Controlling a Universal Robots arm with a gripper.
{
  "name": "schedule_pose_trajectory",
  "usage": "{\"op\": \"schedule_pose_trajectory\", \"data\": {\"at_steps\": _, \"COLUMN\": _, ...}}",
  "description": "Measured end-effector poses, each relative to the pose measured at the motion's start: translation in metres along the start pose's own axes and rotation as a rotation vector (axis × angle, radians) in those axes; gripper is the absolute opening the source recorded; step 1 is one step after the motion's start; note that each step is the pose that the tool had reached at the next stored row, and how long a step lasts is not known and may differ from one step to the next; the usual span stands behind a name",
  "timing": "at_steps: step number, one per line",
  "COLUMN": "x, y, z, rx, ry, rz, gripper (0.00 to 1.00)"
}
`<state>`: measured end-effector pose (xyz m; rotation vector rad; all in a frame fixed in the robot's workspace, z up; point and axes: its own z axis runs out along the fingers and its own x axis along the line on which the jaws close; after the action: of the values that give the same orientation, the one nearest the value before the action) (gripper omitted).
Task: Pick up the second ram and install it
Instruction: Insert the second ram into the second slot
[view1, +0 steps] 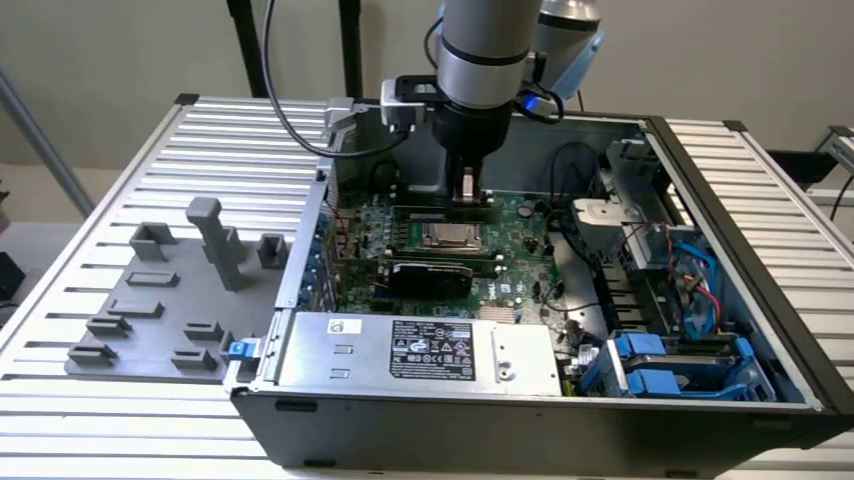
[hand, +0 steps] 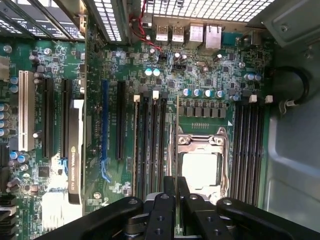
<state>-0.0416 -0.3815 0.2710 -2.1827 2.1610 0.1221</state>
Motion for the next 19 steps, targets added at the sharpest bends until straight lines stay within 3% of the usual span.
{"op": "schedule_pose_trajectory", "data": {"at_steps": 5, "x": 0.001, "y": -0.0002, "z": 0.0089, "rx": 0.0000, "ry": 0.0014, "rz": 0.001, "gripper": 0.14}}
{"op": "schedule_pose_trajectory", "data": {"at_steps": 13, "x": 0.002, "y": -0.0007, "z": 0.0152, "rx": 0.0034, "ry": 0.0094, "rz": 0.034, "gripper": 0.14}}
{"op": "schedule_pose_trajectory", "data": {"at_steps": 16, "x": 0.002, "y": -0.0018, "z": 0.0160, "rx": 0.0040, "ry": 0.0200, "rz": 0.039, "gripper": 0.14}}
{"op": "schedule_pose_trajectory", "data": {"at_steps": 19, "x": 0.002, "y": -0.0035, "z": 0.0177, "rx": 0.0042, "ry": 0.0381, "rz": 0.039, "gripper": 0.14}}
